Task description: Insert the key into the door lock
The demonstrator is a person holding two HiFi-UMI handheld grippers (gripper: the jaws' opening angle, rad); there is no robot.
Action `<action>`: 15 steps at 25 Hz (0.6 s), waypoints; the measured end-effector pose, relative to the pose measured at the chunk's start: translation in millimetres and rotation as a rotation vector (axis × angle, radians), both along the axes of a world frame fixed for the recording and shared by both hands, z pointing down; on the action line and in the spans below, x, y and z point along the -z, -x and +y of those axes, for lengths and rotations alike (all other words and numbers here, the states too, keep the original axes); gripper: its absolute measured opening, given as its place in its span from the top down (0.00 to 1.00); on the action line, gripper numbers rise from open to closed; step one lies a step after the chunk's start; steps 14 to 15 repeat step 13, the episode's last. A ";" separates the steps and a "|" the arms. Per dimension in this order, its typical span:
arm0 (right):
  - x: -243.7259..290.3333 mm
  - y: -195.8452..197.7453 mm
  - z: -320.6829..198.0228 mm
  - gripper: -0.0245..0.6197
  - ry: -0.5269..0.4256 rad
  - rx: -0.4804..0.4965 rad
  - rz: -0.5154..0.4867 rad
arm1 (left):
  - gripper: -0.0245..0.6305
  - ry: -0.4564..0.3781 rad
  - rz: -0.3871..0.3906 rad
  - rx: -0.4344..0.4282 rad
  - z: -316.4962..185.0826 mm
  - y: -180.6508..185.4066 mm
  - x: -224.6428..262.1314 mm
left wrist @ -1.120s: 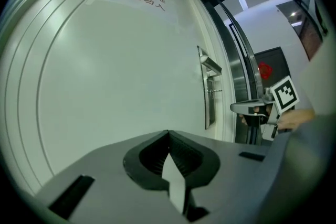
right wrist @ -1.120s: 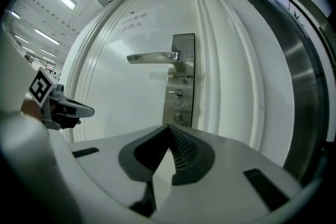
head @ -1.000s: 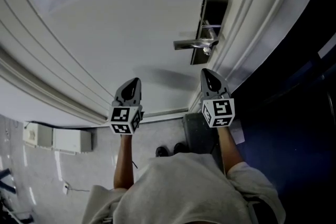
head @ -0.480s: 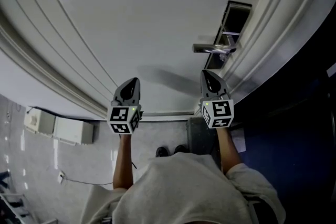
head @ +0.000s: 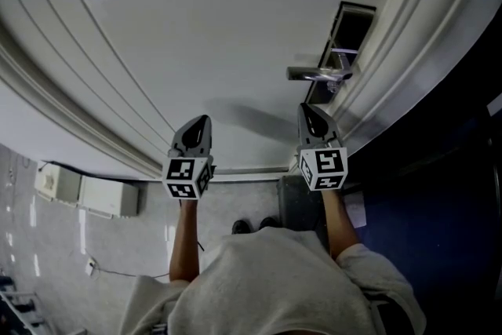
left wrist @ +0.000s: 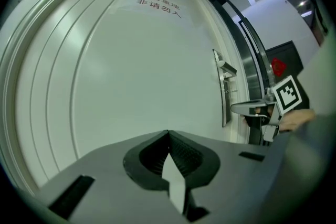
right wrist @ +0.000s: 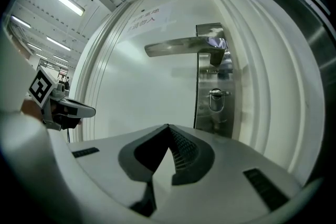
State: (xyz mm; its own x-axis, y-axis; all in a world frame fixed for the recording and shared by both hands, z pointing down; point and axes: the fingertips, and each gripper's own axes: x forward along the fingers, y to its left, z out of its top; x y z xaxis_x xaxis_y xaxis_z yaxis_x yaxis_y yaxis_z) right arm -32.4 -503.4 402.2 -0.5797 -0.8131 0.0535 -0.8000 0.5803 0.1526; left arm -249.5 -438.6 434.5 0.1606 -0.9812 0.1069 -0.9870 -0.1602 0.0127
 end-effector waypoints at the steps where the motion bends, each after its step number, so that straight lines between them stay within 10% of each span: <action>1: -0.4 0.6 0.0 0.93 0.000 0.001 0.001 | 0.94 0.001 0.001 0.000 -0.6 -0.3 -0.7; 15: -4.5 4.3 1.3 0.93 0.005 0.007 0.011 | 0.94 0.002 0.010 -0.005 -4.5 -3.2 -2.5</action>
